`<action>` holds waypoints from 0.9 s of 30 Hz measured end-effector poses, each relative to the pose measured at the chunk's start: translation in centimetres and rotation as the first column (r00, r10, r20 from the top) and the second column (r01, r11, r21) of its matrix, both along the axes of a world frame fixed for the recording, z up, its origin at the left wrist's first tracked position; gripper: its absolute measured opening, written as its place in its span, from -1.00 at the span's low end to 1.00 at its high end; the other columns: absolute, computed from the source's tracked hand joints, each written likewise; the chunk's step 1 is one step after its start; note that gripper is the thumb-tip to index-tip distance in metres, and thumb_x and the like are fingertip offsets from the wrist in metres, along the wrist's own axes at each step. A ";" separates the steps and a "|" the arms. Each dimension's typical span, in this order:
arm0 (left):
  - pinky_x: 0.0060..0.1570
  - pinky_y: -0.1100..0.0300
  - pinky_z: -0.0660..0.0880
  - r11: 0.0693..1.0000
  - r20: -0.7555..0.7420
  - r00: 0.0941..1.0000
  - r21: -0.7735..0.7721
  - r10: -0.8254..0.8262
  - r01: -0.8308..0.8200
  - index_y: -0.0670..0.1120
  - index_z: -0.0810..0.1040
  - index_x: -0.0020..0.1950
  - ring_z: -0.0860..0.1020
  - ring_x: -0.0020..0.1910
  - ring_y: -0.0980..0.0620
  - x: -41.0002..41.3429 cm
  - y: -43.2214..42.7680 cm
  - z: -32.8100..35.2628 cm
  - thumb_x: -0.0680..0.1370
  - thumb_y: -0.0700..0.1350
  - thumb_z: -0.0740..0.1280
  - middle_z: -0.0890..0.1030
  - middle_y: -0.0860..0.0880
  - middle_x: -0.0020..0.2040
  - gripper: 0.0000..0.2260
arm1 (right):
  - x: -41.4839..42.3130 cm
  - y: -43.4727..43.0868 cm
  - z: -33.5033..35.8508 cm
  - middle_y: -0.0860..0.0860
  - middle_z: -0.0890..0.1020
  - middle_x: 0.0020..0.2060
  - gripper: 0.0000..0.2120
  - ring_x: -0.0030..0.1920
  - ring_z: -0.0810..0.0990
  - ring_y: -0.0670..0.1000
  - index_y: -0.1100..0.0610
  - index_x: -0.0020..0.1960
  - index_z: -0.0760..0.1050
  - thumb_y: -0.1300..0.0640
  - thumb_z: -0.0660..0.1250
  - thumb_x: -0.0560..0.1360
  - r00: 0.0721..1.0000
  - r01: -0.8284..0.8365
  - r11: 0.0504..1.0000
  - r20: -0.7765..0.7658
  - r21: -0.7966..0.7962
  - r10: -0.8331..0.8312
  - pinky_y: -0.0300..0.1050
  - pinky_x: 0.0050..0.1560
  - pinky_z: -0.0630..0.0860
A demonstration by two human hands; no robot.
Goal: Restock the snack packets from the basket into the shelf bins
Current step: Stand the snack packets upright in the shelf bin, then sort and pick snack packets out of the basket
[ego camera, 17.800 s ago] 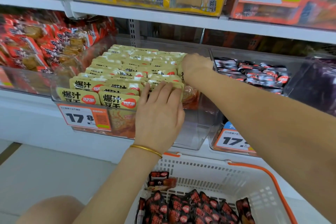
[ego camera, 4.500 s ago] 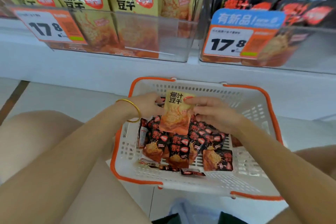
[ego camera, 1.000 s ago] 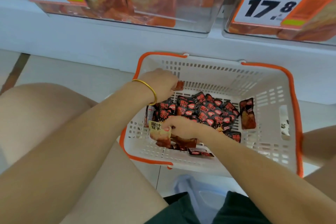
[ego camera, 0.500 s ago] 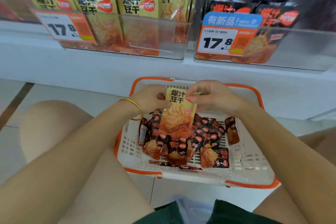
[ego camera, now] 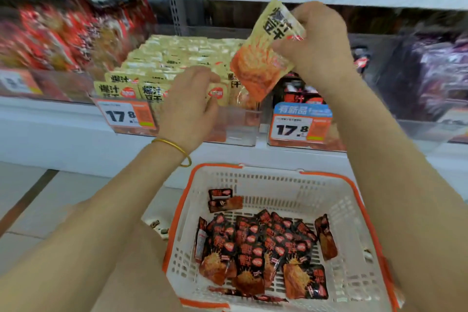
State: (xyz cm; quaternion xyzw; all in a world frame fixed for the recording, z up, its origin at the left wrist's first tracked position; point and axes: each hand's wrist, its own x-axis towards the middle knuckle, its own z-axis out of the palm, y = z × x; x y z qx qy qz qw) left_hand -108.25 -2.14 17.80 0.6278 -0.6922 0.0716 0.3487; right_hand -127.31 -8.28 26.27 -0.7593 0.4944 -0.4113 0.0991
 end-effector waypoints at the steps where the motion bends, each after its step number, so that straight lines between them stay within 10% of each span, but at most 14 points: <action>1: 0.27 0.01 0.30 0.999 0.072 0.997 0.039 -0.005 0.002 -0.22 0.50 0.18 0.41 0.27 -0.22 0.0 -0.5 -0.2 0.46 -0.16 0.15 0.47 -0.23 0.25 -0.66 | 0.8 -0.6 0.2 0.04 0.49 -0.07 -0.73 -0.06 0.43 0.01 0.21 0.11 0.48 0.16 0.36 0.44 0.999 0.036 0.999 -0.024 -0.014 -0.037 -0.17 -0.18 0.24; 10: 0.37 -0.17 0.24 0.983 0.165 0.986 0.185 -0.023 -0.008 -0.24 0.48 0.23 0.29 0.40 -0.30 -0.7 -1.9 -2.3 0.49 -0.02 -0.05 0.37 -0.28 0.38 -0.50 | 6.1 -3.9 -1.1 0.12 0.55 -0.01 -0.81 0.05 0.56 0.21 0.18 0.04 0.45 0.37 0.23 0.47 0.826 0.108 0.993 -0.560 0.047 -0.063 -0.05 -0.17 0.35; 21: 0.41 -0.08 0.17 0.991 0.180 0.982 0.129 -0.048 0.025 -0.25 0.48 0.17 0.24 0.44 -0.25 -0.1 -1.9 -2.9 0.55 -0.04 -0.03 0.33 -0.27 0.42 -0.57 | 8.7 -7.6 -3.6 0.07 0.55 0.07 -0.60 0.10 0.52 0.14 0.19 0.22 0.47 0.12 0.45 0.44 0.451 0.036 0.991 -0.887 0.131 0.100 0.02 -0.06 0.41; 27: 0.43 -0.15 0.15 0.994 0.229 0.973 0.109 -0.025 0.000 -0.26 0.48 0.19 0.21 0.46 -0.24 0.0 -1.3 -3.0 0.56 -0.04 -0.01 0.30 -0.25 0.45 -0.58 | 8.8 -6.3 -3.4 0.20 0.45 0.27 -0.56 0.28 0.43 0.23 0.26 0.35 0.29 0.30 0.29 0.50 0.661 0.040 0.996 -0.750 0.085 0.038 0.07 0.13 0.41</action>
